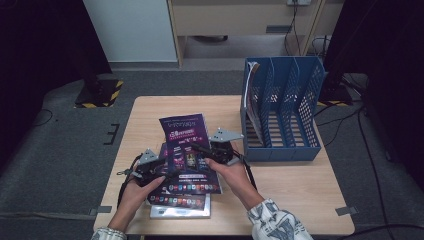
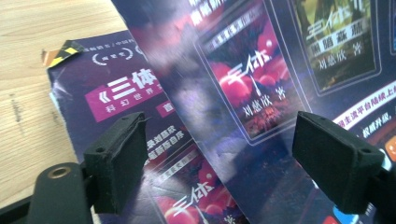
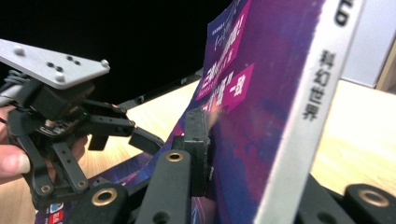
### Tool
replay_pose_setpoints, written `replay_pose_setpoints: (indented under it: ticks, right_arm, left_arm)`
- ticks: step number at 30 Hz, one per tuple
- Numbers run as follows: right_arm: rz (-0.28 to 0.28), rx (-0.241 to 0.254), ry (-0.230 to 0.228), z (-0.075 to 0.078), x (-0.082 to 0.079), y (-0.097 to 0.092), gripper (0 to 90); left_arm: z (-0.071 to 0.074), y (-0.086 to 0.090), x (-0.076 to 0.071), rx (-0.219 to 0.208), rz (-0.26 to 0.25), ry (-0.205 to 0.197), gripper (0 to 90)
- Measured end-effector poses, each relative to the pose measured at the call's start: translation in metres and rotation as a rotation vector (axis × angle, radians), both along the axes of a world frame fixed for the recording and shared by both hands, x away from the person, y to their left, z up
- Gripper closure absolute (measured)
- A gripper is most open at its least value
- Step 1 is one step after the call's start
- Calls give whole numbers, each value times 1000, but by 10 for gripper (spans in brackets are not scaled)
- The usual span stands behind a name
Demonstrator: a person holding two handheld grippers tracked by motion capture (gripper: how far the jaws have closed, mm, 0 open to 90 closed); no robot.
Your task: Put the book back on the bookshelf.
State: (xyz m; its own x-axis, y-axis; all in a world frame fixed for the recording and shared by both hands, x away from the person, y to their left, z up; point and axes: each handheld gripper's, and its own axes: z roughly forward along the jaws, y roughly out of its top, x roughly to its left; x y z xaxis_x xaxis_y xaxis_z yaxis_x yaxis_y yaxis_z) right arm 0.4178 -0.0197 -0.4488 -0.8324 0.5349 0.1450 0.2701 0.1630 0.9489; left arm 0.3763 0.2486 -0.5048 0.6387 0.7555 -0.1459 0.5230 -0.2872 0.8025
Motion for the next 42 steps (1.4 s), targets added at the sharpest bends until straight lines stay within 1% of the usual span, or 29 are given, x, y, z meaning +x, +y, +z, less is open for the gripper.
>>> replay_pose_setpoints:
  ticks: [2,3,4,5,7,9,12,13,14,15,16,18,19,20,21,22,24,25,26,29,30,32,34,35,38,39,42]
  right_arm:
    - [6,6,-11,1,-1,0,790]
    - [16,12,-25,3,-1,1,791]
    - [16,12,-25,3,-1,1,791]
    - [24,16,-37,4,-2,1,793]
    - [29,19,-41,5,-3,1,793]
    - [38,28,-54,7,-4,2,795]
    - [40,40,-64,8,-4,2,797]
    - [43,48,-66,8,-5,2,797]
    - [43,48,-66,8,-5,2,797]
    - [46,51,-69,9,-5,1,798]
    - [47,56,-74,9,-5,1,799]
    - [48,60,-78,9,-5,1,799]
    - [49,59,-79,9,-5,1,800]
    - [53,62,-82,8,-5,1,801]
    - [53,62,-82,8,-5,1,802]
    - [54,62,-84,8,-5,1,802]
    - [58,66,-87,8,-5,1,804]
    - [60,69,-86,8,-4,0,804]
    - [60,69,-86,8,-4,0,804]
    - [65,68,-81,7,-4,-1,802]
    - [65,68,-81,7,-4,-1,802]
    - [70,63,-79,7,-4,0,798]
    - [72,60,-82,7,-4,0,798]
    - [63,34,-86,9,-4,0,795]
    - [61,26,-88,9,-4,-1,796]
    - [55,16,-89,10,-4,-1,796]
    - [50,18,-88,12,-3,-2,806]
  left_arm:
    - [-1,-2,1,-12,-7,1,177]
    - [-1,-2,1,-20,-14,1,174]
    - [-1,-2,1,-20,-14,1,173]
    - [-1,-3,2,-19,-25,2,172]
    - [0,-4,2,-21,-32,3,172]
    - [-1,-4,4,-39,-40,9,172]
    - [0,-4,5,-51,-50,12,196]
    - [0,-3,7,-72,-63,19,221]
    - [0,-3,7,-72,-63,19,249]
    - [0,-2,7,-89,-71,22,249]
    - [0,-2,8,-89,-76,21,277]
    - [1,-2,10,-83,-83,27,289]
    - [2,-1,11,-81,-83,33,301]
    - [2,0,11,-84,-81,35,344]
    - [3,1,12,-85,-80,38,344]
    - [5,2,13,-83,-77,40,367]
    - [7,2,13,-80,-74,34,418]
    - [8,3,12,-83,-71,32,476]
    - [9,4,12,-85,-70,30,476]
    - [11,6,12,-90,-66,30,568]
    - [11,7,11,-88,-65,29,568]
    - [12,8,11,-85,-62,26,607]
    - [13,8,10,-83,-64,25,627]
    - [14,9,10,-88,-67,25,638]
    - [15,9,10,-85,-70,22,650]
    - [16,9,10,-84,-70,19,654]
    - [19,11,9,-88,-65,5,677]
